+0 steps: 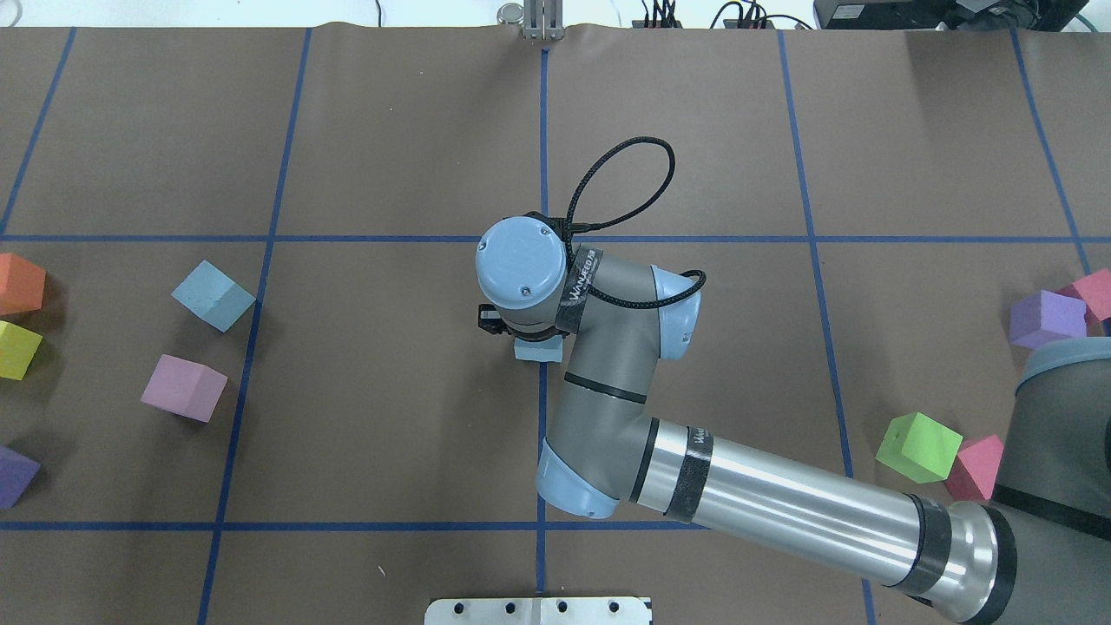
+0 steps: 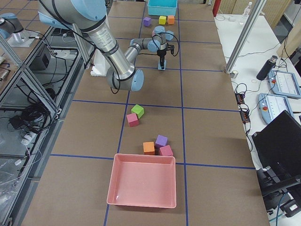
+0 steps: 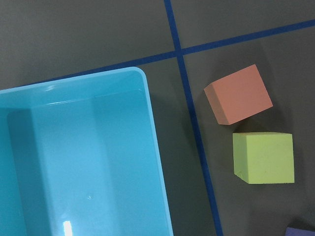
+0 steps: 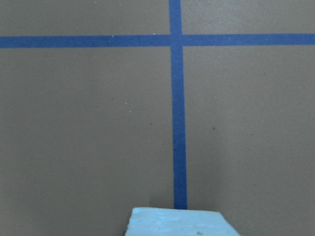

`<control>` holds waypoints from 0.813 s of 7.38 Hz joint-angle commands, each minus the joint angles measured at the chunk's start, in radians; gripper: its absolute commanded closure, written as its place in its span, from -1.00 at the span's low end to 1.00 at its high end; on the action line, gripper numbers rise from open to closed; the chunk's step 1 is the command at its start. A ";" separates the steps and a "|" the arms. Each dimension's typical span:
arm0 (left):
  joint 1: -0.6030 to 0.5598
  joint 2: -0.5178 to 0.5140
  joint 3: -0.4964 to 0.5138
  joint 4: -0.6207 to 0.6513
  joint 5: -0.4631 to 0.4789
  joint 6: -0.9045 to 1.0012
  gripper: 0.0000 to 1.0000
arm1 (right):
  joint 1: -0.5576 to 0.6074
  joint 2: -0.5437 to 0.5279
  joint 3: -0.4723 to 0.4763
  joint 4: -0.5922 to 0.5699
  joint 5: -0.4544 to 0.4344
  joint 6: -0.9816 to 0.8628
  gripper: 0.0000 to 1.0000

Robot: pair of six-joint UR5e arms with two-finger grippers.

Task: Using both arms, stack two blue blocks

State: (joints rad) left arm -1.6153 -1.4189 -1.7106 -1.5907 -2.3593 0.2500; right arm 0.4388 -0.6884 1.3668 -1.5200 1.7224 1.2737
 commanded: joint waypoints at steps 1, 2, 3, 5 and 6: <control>0.000 0.000 0.000 0.000 0.000 0.000 -0.98 | 0.000 -0.002 -0.002 0.003 -0.006 -0.007 -0.54; 0.000 0.000 0.000 0.000 0.000 0.000 -0.98 | 0.000 0.000 0.000 0.003 -0.035 -0.020 -0.91; 0.000 0.000 -0.001 0.000 0.000 0.000 -0.98 | 0.000 -0.002 0.005 0.003 -0.041 -0.020 -0.93; 0.000 0.000 0.000 0.000 0.000 0.000 -0.98 | 0.029 0.000 0.066 -0.003 -0.031 -0.025 -0.96; 0.000 0.000 0.000 0.000 0.000 0.000 -0.98 | 0.058 -0.022 0.145 -0.053 -0.005 -0.025 -0.95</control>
State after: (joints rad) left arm -1.6153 -1.4189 -1.7107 -1.5907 -2.3593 0.2500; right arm 0.4659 -0.6941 1.4354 -1.5340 1.6956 1.2498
